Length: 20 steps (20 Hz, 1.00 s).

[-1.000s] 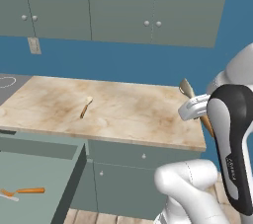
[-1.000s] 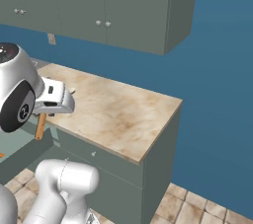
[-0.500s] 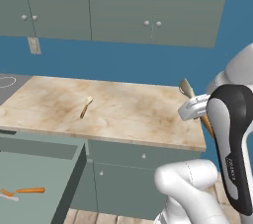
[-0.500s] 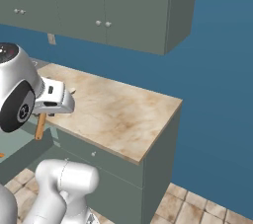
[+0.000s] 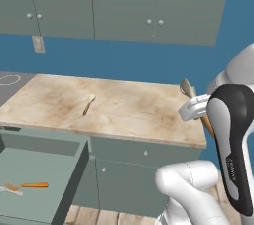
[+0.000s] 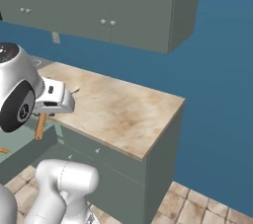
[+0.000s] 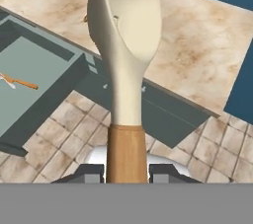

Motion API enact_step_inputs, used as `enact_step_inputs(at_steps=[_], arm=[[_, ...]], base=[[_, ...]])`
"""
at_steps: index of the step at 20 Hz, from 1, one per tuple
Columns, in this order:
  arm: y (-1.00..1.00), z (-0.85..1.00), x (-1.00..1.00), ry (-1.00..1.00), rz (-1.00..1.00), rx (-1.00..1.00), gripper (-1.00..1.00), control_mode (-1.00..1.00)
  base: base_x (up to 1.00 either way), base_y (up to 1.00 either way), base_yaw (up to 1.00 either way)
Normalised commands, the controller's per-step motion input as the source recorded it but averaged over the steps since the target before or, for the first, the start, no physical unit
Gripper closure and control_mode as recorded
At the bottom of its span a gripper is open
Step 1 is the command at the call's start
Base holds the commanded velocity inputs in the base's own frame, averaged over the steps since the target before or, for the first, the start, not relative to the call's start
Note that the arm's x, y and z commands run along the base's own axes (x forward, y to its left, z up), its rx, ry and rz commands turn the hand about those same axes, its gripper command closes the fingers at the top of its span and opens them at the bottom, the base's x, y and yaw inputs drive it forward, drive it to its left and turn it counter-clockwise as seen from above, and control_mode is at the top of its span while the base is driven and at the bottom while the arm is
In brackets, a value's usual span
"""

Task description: Organize the utensils by type. Pick up the wooden spoons from the counter and place them in the open cabinet. Then pick up the metallic utensils from the counter and place them in the open drawer.

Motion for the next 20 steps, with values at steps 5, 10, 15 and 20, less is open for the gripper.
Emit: enact_step_inputs(at_steps=[5, 10, 15, 20], arm=[[0.00, 0.00, 0.00, 0.00, 0.00, 0.00, 1.00, 1.00], [0.00, 0.00, 0.00, 0.00, 0.00, 0.00, 1.00, 1.00], [0.00, 0.00, 0.00, 0.00, 0.00, 0.00, 1.00, 1.00], [0.00, 0.00, 0.00, 0.00, 0.00, 0.00, 1.00, 1.00]], base=[[-0.37, 0.00, 0.26], [-0.06, 0.00, 0.55], [0.00, 0.00, 0.71], [0.00, -0.02, 0.63]])
